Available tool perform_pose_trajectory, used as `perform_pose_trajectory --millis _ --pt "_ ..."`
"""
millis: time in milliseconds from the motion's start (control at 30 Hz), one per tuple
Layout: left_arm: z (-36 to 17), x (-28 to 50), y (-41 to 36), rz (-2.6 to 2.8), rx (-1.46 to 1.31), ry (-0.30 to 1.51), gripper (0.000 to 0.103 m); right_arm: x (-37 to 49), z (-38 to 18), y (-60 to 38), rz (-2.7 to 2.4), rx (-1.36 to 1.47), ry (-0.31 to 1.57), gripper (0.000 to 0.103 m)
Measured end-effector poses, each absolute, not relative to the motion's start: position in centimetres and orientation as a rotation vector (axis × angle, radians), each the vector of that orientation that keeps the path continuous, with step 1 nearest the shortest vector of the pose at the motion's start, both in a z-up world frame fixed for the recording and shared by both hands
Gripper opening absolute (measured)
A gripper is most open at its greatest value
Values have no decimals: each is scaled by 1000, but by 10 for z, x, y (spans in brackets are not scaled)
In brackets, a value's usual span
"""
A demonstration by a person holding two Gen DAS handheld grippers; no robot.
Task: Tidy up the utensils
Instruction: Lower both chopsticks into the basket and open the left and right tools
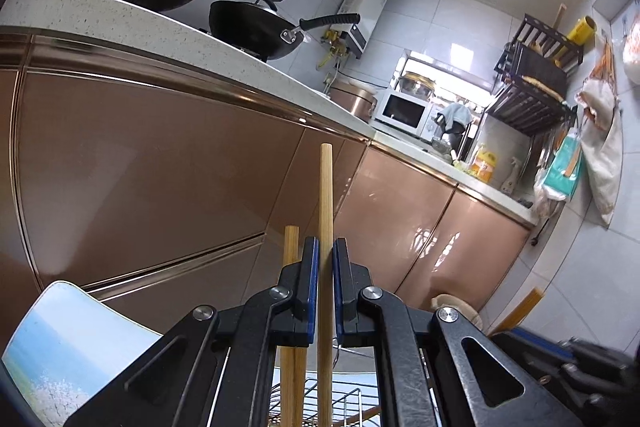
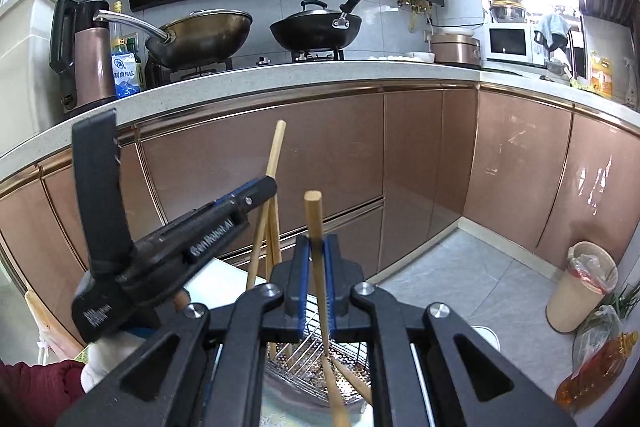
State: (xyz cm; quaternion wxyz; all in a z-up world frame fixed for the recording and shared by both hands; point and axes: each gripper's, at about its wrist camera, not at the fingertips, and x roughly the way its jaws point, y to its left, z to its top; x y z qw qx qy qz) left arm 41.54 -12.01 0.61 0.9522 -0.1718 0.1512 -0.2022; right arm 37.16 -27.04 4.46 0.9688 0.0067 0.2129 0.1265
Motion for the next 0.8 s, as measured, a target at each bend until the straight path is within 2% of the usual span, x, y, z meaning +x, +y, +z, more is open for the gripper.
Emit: perform_pose_trajectory --millis 300,800 --pt "27 416 -110 -427 -415 240 6 372 41 -277 272 36 417 7" --pt "0 409 -128 -272 -361 148 6 372 30 -285 302 49 401 7"
